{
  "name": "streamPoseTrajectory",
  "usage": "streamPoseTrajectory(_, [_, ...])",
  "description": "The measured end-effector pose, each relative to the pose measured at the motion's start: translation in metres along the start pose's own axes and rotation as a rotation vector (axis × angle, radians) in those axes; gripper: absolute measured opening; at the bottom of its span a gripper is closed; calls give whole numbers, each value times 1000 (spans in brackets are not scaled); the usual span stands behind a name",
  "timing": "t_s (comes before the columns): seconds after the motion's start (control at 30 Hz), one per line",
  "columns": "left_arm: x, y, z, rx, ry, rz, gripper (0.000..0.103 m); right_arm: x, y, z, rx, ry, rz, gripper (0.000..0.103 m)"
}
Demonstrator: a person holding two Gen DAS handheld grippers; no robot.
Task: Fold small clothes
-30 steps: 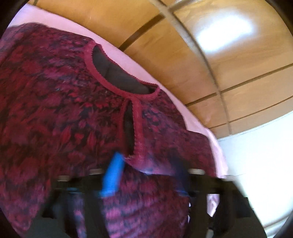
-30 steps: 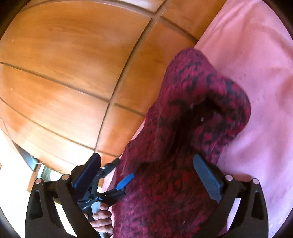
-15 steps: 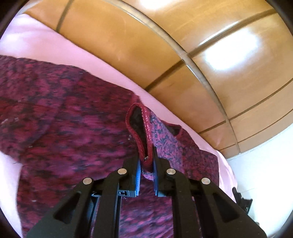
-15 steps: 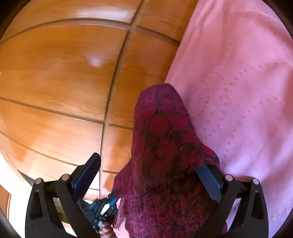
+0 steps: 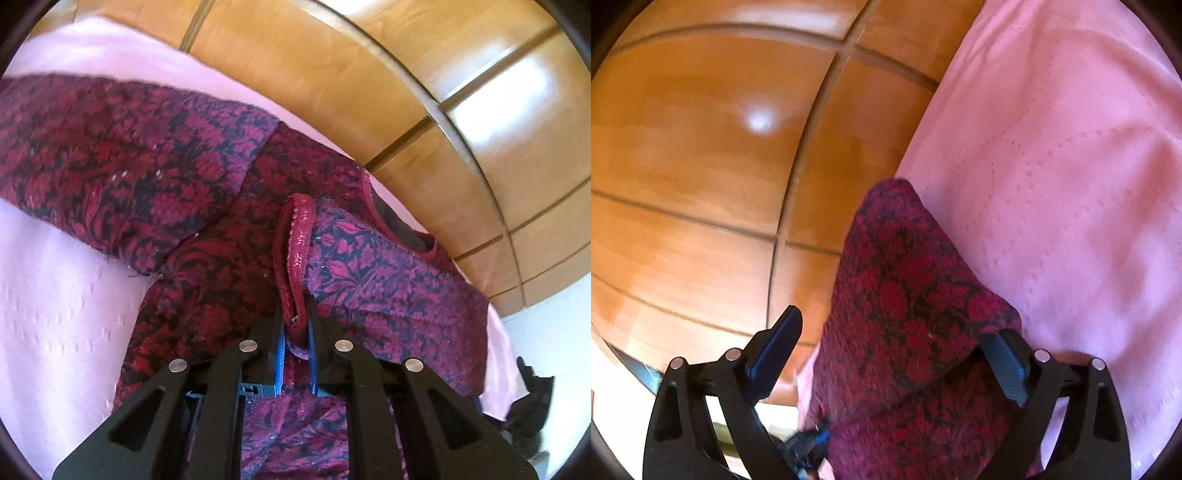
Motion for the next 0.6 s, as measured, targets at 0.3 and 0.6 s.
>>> streamPoseTrajectory(0.3, [-14,-1,-13,-37,-32,74,9,52,-23,-29,39,-127,-403,101])
streamPoseTrajectory(0.6, [-20,6,-18,-82,41,165,9,80,-13,91,52,-404,-694,95])
Point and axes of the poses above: each gripper's, at about its wrist camera, not at the fingertips, and z roughly the way its jaws point, x to its left, y to its top, the point moved 8 cm from there along z, roughly the way its jaws point, and after that the axes turned 5 degrees about -y, right-handed, at the moved point
